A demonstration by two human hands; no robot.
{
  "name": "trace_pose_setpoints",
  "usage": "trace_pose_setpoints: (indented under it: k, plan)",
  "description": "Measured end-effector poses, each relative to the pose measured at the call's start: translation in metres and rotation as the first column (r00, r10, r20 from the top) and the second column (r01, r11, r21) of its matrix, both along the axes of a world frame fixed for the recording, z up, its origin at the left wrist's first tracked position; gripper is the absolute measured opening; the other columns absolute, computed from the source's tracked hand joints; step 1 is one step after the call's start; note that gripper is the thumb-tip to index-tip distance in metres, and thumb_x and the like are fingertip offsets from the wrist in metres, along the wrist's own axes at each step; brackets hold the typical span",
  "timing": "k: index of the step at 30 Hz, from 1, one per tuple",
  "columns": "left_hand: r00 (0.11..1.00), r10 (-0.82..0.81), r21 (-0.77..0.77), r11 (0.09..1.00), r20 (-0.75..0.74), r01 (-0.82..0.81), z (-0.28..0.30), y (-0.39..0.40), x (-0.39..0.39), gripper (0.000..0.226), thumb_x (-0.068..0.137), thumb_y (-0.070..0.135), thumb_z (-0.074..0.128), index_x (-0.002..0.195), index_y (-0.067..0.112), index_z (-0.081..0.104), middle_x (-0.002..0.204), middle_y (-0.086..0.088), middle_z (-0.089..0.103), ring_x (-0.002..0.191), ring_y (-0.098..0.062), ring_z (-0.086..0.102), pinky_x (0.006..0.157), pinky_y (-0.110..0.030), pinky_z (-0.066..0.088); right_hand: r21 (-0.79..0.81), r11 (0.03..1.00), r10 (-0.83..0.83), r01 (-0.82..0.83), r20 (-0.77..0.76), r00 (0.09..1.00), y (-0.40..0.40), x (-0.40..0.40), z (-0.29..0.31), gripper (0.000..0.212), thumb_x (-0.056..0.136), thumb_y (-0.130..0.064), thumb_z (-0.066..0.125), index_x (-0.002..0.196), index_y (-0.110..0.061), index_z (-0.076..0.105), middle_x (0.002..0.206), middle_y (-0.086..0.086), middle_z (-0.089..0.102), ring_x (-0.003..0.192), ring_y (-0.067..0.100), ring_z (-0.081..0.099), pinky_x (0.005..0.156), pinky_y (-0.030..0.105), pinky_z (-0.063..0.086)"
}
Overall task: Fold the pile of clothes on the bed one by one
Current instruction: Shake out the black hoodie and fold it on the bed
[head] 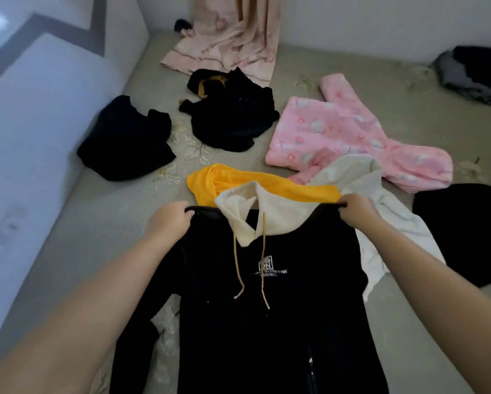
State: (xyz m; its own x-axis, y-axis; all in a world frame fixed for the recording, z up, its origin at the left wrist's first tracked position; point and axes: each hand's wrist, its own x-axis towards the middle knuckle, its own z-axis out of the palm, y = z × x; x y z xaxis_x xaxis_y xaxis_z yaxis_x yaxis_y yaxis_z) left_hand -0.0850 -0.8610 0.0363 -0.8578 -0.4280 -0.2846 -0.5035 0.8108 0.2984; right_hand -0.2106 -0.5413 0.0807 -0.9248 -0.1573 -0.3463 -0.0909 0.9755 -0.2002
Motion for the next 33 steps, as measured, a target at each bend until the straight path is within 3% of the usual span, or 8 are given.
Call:
trace_pose_setpoints:
  k: [5,8,11,14,19,24,29,33]
  plan:
    - [0.836,0.119,-0.078,0.979,-0.536,-0.189,0.058,-0.020,-0.030,0.024,0.094,0.017,0.045,0.099,-0.002,0.059,0.090,-0.023,0.062,0.084,-0.040,0.056,0.061,-0.035,0.031,-0.494,0.869,-0.298,0.024,-0.483,0.823,-0.034,-0.040,0.053,0.026,0.083,0.009,0.045,0.101,0.011,0.063,0.103,0.034,0.058,0.098,0.042,0.054,0.080,0.029,0.029]
    - [0.740,0.139,-0.094,0.960,-0.658,-0.264,0.075,-0.033,-0.053,0.023,0.094,0.014,0.046,0.103,-0.004,0.057,0.091,-0.025,0.060,0.085,-0.041,0.055,0.063,-0.038,0.032,-0.582,0.813,-0.410,-0.013,-0.590,0.696,-0.043,-0.060,0.061,0.024,0.081,0.010,0.043,0.098,0.014,0.060,0.100,0.036,0.055,0.093,0.045,0.052,0.079,0.031,0.030]
    - [0.853,0.236,-0.145,0.930,-0.466,-0.337,0.059,-0.040,-0.072,0.040,0.095,0.011,0.044,0.133,0.002,0.038,0.127,-0.024,0.046,0.116,-0.039,0.042,0.090,-0.044,0.033,-0.369,0.922,-0.277,0.118,-0.415,0.867,-0.053,-0.084,0.033,0.035,0.088,0.000,0.043,0.123,0.003,0.047,0.120,0.029,0.046,0.106,0.043,0.048,0.088,0.039,0.033]
    - [0.986,0.167,-0.235,0.957,-0.026,-0.169,0.017,-0.023,-0.067,0.065,0.091,0.009,0.049,0.145,0.010,0.012,0.148,-0.018,0.016,0.137,-0.031,0.016,0.109,-0.040,0.019,-0.036,0.989,-0.145,0.142,-0.124,0.982,-0.060,-0.081,-0.009,0.050,0.090,-0.013,0.049,0.135,-0.007,0.029,0.134,0.019,0.035,0.119,0.038,0.040,0.098,0.046,0.031]
    - [0.940,-0.047,-0.141,0.985,0.338,0.100,-0.065,0.030,-0.019,0.043,0.092,0.020,0.047,0.132,0.009,0.033,0.134,-0.011,0.041,0.125,-0.028,0.038,0.095,-0.037,0.037,0.131,0.976,0.173,-0.172,-0.002,0.985,-0.055,-0.006,-0.089,0.051,0.090,-0.041,0.048,0.131,-0.012,0.039,0.133,0.011,0.043,0.123,0.031,0.039,0.102,0.047,0.028]
    - [0.856,0.030,-0.020,1.000,0.517,-0.024,-0.126,0.068,0.041,0.052,0.094,0.031,0.044,0.138,0.009,0.025,0.136,-0.015,0.038,0.124,-0.032,0.037,0.094,-0.041,0.039,0.325,0.931,0.083,-0.165,0.252,0.964,-0.032,0.090,-0.159,0.091,0.077,-0.068,0.048,0.144,-0.016,0.017,0.139,0.012,0.037,0.126,0.030,0.038,0.106,0.050,0.024]
    - [0.751,-0.017,0.013,1.000,0.660,0.011,-0.164,0.088,0.099,0.061,0.095,0.035,0.042,0.144,0.015,0.012,0.151,-0.019,0.011,0.137,-0.035,0.015,0.106,-0.045,0.027,0.381,0.917,-0.003,-0.122,0.311,0.950,-0.003,0.139,-0.191,0.088,0.087,-0.038,0.056,0.146,-0.013,-0.004,0.128,0.019,0.045,0.095,0.025,0.057,0.094,0.038,0.036]
    - [0.852,-0.061,-0.024,0.996,0.520,0.087,-0.178,0.106,0.125,0.062,0.093,0.026,0.048,0.144,0.008,0.017,0.151,-0.020,0.013,0.140,-0.032,0.013,0.110,-0.046,0.018,0.110,0.994,-0.050,0.017,0.306,0.951,0.034,0.124,-0.184,0.053,0.086,-0.007,0.052,0.135,-0.006,0.033,0.103,0.018,0.063,0.096,0.036,0.059,0.084,0.038,0.043]
